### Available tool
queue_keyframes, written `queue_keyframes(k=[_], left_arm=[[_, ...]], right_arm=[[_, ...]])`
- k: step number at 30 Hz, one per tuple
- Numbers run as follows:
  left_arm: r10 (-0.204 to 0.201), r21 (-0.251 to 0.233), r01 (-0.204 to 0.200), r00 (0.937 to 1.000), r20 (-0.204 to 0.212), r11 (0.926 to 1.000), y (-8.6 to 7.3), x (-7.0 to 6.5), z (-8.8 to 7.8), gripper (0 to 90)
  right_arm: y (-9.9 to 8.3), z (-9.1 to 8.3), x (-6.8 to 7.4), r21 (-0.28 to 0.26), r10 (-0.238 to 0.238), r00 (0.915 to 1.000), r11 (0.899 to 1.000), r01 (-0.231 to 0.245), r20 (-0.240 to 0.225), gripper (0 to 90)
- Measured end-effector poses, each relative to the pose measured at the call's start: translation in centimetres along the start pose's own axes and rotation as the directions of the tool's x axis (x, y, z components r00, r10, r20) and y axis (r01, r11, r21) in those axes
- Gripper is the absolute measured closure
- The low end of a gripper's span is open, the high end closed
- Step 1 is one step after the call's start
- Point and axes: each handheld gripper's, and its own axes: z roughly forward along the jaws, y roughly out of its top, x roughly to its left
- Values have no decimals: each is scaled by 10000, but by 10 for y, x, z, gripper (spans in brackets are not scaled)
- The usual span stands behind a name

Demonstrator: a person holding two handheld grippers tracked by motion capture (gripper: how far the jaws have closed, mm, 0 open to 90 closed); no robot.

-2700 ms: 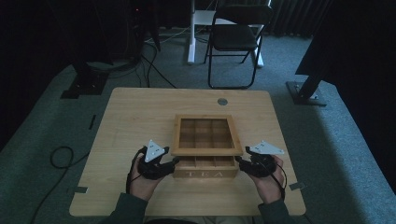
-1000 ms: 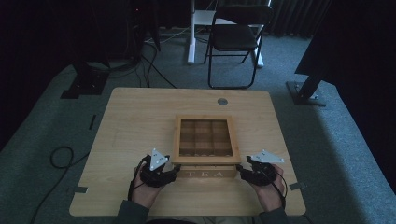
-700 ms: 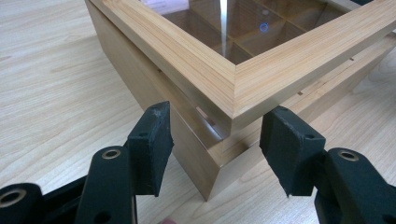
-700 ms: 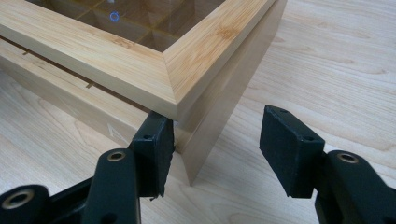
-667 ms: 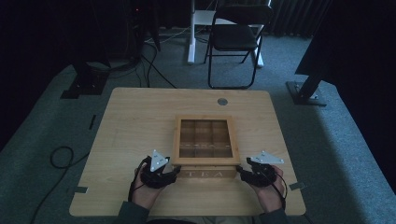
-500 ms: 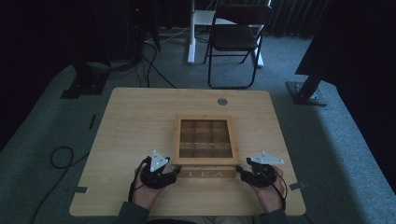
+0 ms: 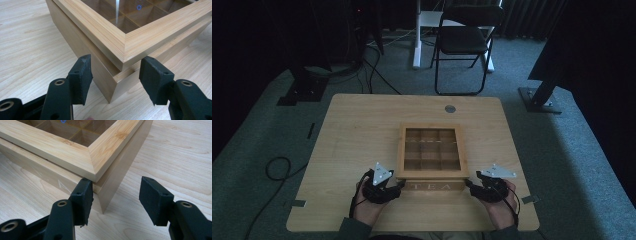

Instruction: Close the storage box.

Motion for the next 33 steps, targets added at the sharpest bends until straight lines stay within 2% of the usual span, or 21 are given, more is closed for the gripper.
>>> queue_keyframes(k=[30,33], left_arm=[[-149,226,148,9999,36,9996,-10,0,3,437],[-283,62,283,9996,69,9996,-11,1,0,434]], right_arm=[[-8,-1,0,285,7,10000,9996,-8,25,432],[-10,-2,-1,287,30,10000,9996,-29,-35,429]])
